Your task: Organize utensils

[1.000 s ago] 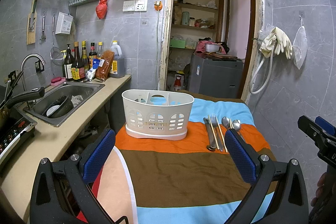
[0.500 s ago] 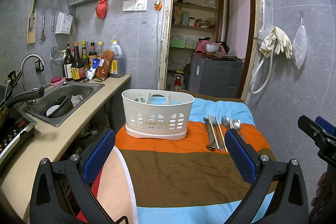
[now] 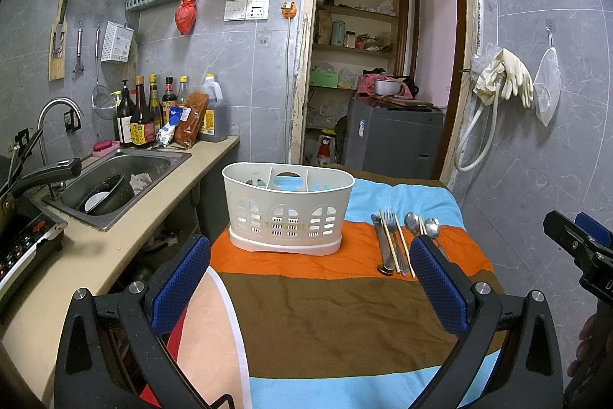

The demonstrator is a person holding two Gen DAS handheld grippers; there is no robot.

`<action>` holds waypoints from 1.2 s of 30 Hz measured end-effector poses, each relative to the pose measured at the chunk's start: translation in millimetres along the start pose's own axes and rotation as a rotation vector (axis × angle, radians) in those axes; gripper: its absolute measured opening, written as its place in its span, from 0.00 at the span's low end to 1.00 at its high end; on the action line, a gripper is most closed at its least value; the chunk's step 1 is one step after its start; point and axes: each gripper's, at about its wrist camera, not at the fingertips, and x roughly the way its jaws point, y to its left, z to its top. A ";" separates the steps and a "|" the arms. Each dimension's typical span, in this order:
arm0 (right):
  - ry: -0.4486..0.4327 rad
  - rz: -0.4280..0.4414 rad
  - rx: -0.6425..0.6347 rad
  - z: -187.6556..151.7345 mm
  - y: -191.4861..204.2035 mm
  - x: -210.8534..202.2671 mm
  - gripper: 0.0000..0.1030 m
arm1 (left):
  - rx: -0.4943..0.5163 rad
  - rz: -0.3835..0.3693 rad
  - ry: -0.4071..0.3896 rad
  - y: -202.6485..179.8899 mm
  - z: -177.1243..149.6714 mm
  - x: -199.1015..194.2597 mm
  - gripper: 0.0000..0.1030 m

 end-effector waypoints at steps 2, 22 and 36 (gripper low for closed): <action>0.001 0.000 0.000 0.1 0.0 0.0 1.00 | 0.001 0.000 0.000 -0.1 0.1 -0.1 0.99; 0.020 -0.008 -0.021 11.2 -24.7 17.7 1.00 | 0.029 -0.083 -0.036 -44.0 24.2 34.0 0.99; 0.062 0.052 -0.077 30.9 -88.7 95.2 1.00 | 0.075 -0.124 0.041 -104.4 31.6 124.6 0.99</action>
